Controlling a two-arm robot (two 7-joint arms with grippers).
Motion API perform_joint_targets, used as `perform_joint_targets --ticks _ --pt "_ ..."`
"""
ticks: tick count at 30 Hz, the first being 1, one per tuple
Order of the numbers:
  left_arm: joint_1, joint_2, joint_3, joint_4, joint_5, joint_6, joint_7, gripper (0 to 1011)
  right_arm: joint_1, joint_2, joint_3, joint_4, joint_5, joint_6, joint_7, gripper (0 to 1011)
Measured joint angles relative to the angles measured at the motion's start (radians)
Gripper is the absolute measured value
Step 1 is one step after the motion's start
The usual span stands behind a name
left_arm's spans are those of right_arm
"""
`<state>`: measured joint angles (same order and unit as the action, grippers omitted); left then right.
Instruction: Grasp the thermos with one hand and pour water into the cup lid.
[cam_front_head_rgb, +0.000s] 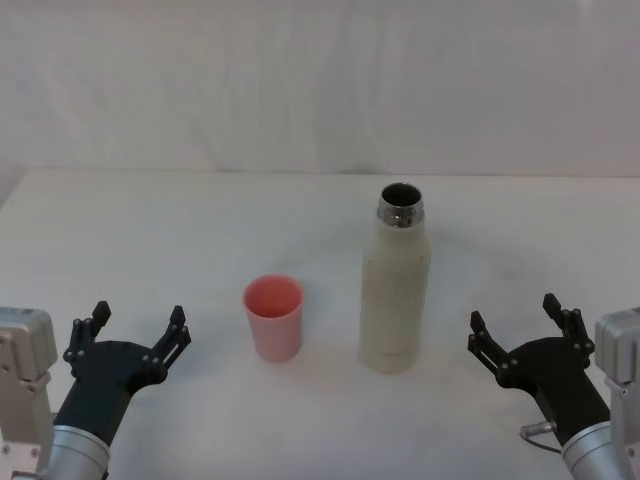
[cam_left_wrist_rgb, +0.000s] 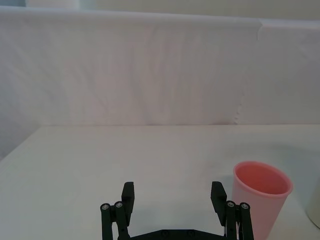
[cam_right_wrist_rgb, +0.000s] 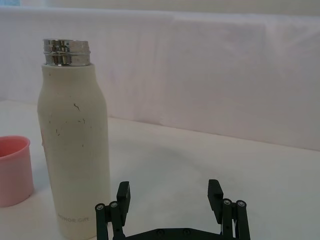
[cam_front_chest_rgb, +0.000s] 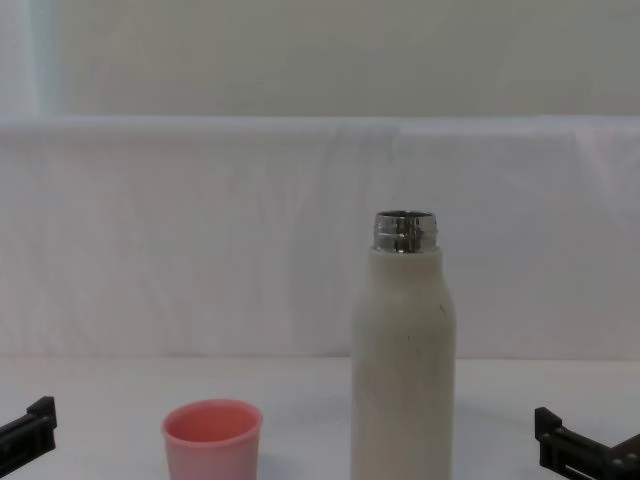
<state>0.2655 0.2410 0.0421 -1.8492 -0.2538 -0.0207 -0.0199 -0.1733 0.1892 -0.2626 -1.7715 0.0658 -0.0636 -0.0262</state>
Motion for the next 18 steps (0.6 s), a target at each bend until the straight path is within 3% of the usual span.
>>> perform_joint_targets --ticks 18 --pt "0.000 0.000 0.000 0.000 0.000 0.000 0.000 1001 0.000 0.000 0.000 0.000 0.000 0.000 0.000 1001"
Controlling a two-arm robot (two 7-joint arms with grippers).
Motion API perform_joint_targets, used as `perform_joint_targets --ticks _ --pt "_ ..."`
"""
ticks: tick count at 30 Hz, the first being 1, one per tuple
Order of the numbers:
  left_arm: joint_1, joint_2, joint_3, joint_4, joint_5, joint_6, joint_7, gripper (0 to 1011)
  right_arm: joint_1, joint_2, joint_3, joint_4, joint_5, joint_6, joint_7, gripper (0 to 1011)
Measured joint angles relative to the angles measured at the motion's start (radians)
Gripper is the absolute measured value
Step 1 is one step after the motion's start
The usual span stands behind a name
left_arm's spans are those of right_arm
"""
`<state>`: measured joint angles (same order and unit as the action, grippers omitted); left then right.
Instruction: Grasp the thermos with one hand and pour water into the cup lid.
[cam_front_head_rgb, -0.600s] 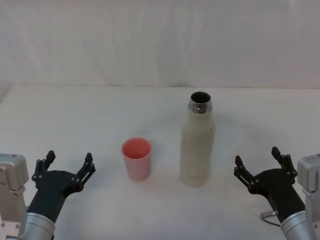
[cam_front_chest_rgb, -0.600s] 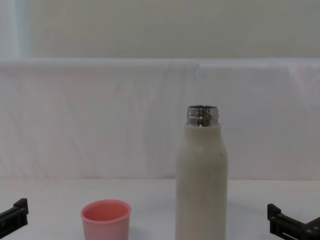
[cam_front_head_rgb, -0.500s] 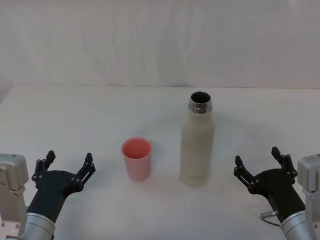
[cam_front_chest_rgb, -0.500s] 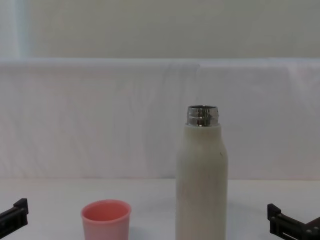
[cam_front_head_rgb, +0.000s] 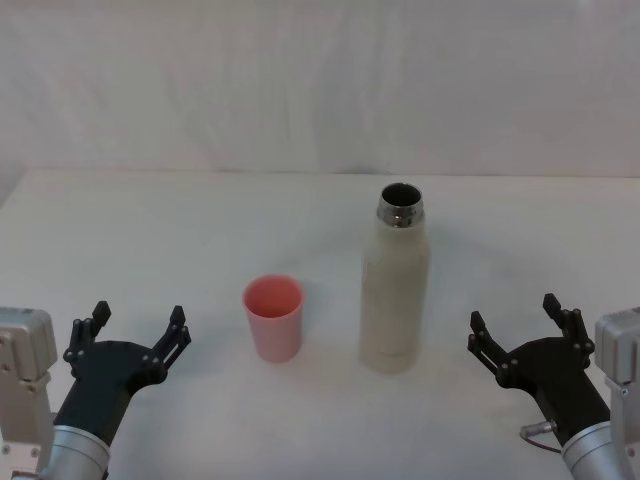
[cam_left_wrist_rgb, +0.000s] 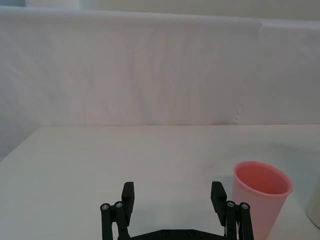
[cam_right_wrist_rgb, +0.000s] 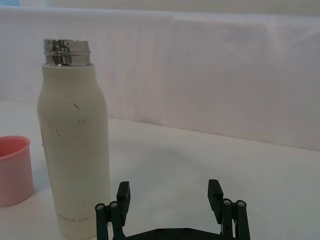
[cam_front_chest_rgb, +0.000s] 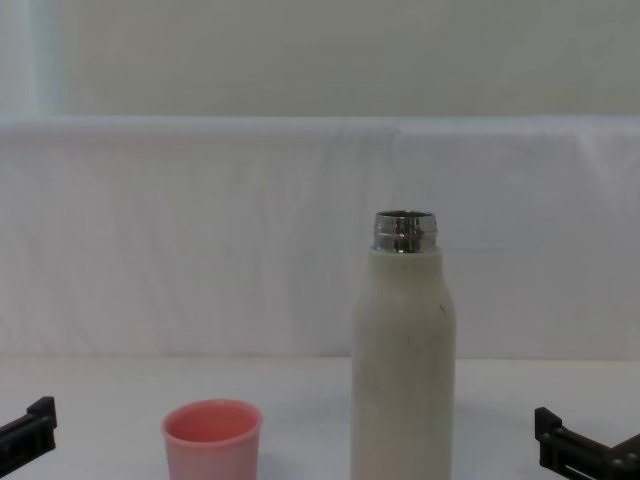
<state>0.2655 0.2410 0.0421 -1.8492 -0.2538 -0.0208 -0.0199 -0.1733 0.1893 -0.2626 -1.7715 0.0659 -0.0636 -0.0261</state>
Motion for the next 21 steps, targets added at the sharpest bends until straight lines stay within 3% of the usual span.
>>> perform_joint_targets --ticks 21 --pt "0.000 0.000 0.000 0.000 0.000 0.000 0.000 1001 0.000 0.000 0.000 0.000 0.000 0.000 0.000 1001"
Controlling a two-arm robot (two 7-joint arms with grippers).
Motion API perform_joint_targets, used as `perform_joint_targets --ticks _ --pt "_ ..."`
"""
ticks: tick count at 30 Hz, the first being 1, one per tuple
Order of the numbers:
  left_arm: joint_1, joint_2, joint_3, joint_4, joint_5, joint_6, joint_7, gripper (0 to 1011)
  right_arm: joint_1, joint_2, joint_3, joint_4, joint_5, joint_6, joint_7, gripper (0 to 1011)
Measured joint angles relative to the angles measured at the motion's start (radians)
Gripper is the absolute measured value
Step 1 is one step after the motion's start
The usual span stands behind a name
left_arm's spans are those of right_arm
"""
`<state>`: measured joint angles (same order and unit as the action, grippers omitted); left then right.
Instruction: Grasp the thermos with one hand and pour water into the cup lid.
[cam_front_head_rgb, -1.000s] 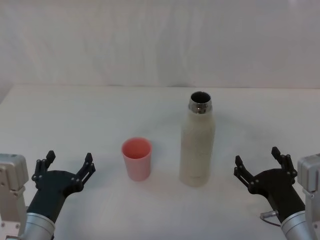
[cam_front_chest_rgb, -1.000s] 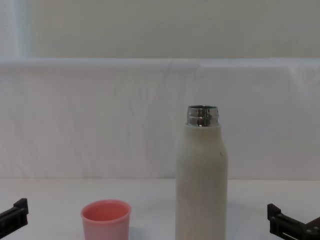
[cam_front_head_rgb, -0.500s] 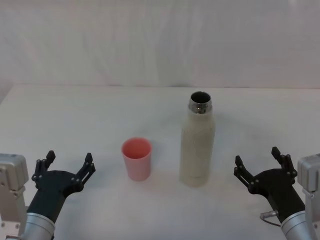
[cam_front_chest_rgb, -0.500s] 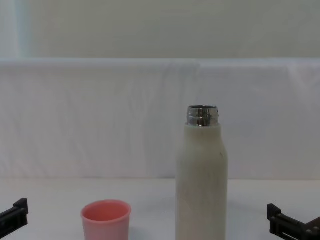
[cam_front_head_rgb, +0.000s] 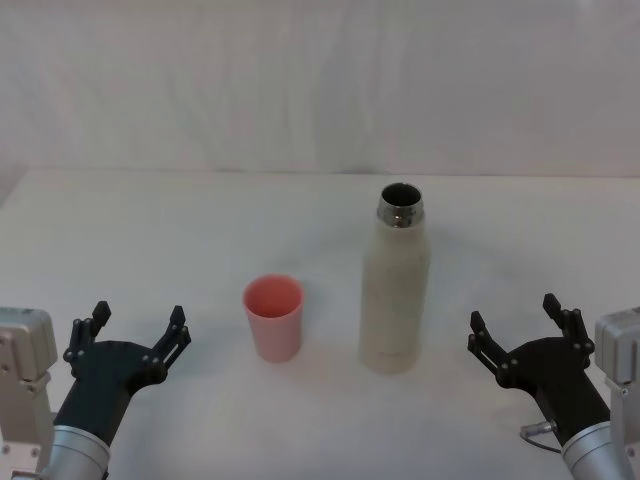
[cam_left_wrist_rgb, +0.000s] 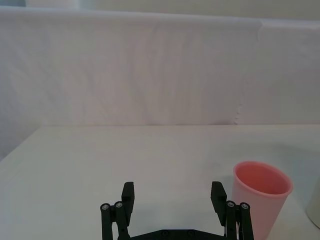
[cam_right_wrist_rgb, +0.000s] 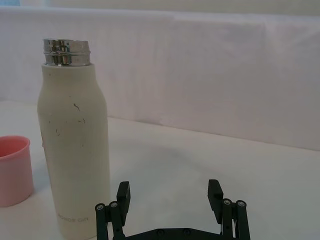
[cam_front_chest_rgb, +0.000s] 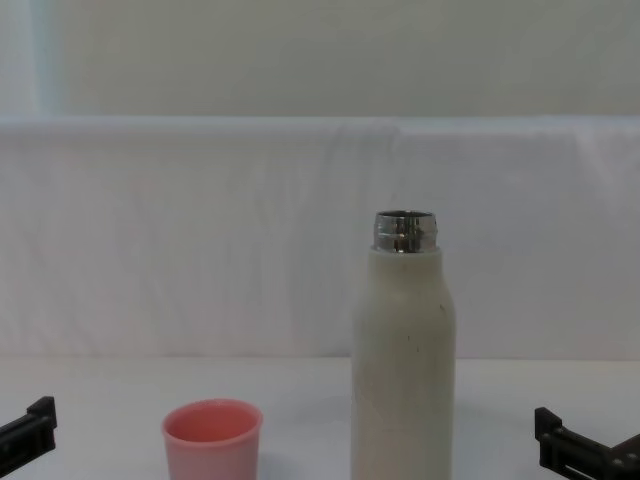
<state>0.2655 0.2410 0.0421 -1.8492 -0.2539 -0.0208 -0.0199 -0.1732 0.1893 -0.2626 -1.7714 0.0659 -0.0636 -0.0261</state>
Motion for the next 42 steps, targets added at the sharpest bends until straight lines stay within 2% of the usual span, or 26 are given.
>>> perform_joint_targets --ticks 6,10,17,23,30,34,39,42 --pt "0.000 0.000 0.000 0.000 0.000 0.000 0.000 1001 -0.001 -0.005 0.006 -0.009 0.001 0.006 0.009 1001" --pt "0.000 0.000 0.000 0.000 0.000 0.000 0.000 1001 -0.010 -0.009 0.021 -0.040 0.015 0.029 0.033 1001" --pt "0.000 0.000 0.000 0.000 0.000 0.000 0.000 1001 -0.040 0.011 0.060 -0.113 0.042 0.078 0.093 1001" --pt "0.000 0.000 0.000 0.000 0.000 0.000 0.000 1001 -0.063 0.053 0.102 -0.176 0.090 0.127 0.179 1001" --pt "0.000 0.000 0.000 0.000 0.000 0.000 0.000 1001 -0.072 0.132 0.135 -0.223 0.183 0.168 0.303 1001" --pt "0.000 0.000 0.000 0.000 0.000 0.000 0.000 1001 -0.057 0.173 0.132 -0.221 0.231 0.187 0.359 1001" --pt "0.000 0.000 0.000 0.000 0.000 0.000 0.000 1001 -0.034 0.196 0.111 -0.205 0.248 0.198 0.388 1001" --pt "0.000 0.000 0.000 0.000 0.000 0.000 0.000 1001 -0.011 0.209 0.083 -0.190 0.251 0.205 0.399 1001"
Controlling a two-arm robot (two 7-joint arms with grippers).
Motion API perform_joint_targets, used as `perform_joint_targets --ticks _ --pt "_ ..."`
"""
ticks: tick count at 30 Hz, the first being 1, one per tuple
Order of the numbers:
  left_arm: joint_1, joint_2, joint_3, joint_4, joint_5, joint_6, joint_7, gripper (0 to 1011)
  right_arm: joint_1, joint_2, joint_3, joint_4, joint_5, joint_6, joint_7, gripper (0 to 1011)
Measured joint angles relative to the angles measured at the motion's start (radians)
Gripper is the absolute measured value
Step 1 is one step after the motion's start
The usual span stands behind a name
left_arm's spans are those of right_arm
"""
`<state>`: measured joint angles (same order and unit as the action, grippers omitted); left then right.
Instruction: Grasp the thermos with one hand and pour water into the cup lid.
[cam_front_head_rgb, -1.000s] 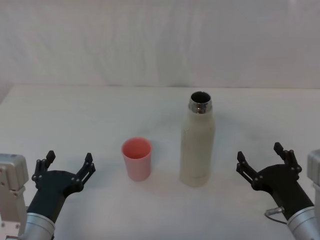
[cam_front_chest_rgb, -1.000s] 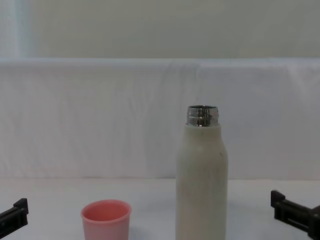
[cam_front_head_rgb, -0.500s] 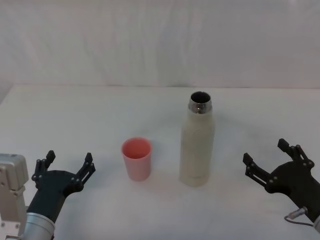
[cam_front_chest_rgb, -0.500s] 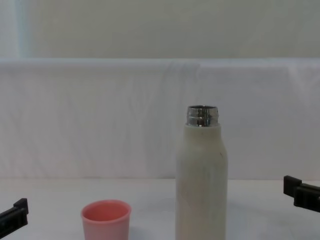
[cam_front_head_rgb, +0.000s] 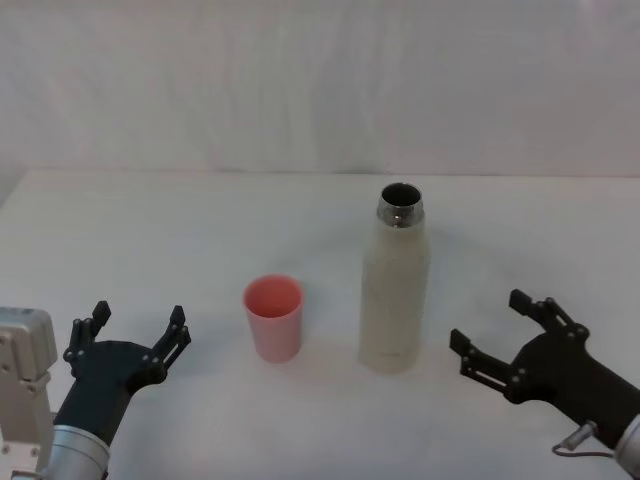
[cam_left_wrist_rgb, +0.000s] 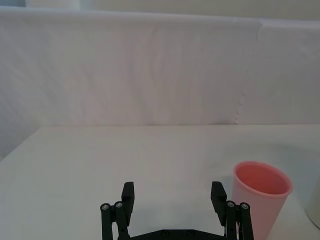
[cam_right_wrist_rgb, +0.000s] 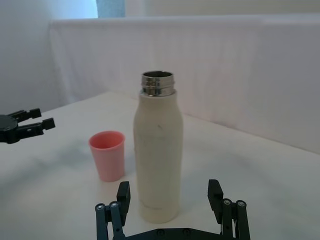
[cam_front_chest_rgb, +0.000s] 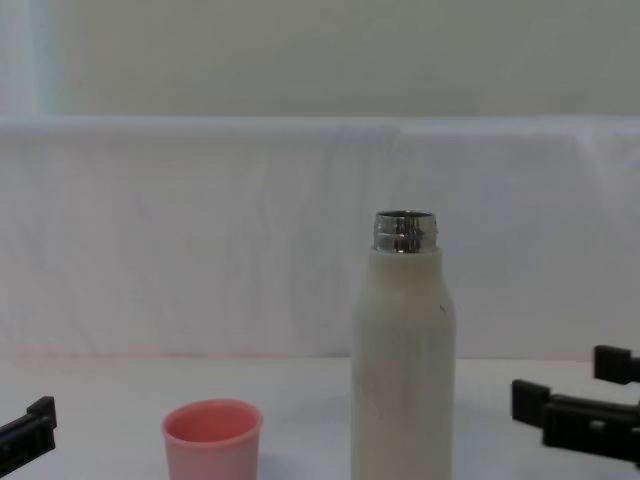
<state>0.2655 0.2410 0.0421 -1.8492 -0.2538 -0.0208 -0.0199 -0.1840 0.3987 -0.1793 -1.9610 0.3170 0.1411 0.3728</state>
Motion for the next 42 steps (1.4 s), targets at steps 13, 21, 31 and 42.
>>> perform_joint_targets --ticks 13,21,31,42 --pt "0.000 0.000 0.000 0.000 0.000 0.000 0.000 1001 0.082 0.004 -0.086 0.063 -0.013 0.013 -0.019 1001" --pt "0.000 0.000 0.000 0.000 0.000 0.000 0.000 1001 0.148 -0.010 -0.134 0.112 -0.016 0.023 -0.035 1001" --pt "0.000 0.000 0.000 0.000 0.000 0.000 0.000 1001 0.200 -0.028 -0.164 0.156 -0.020 0.033 -0.045 1001" --pt "0.000 0.000 0.000 0.000 0.000 0.000 0.000 1001 0.238 -0.043 -0.177 0.189 -0.009 0.042 -0.052 1001"
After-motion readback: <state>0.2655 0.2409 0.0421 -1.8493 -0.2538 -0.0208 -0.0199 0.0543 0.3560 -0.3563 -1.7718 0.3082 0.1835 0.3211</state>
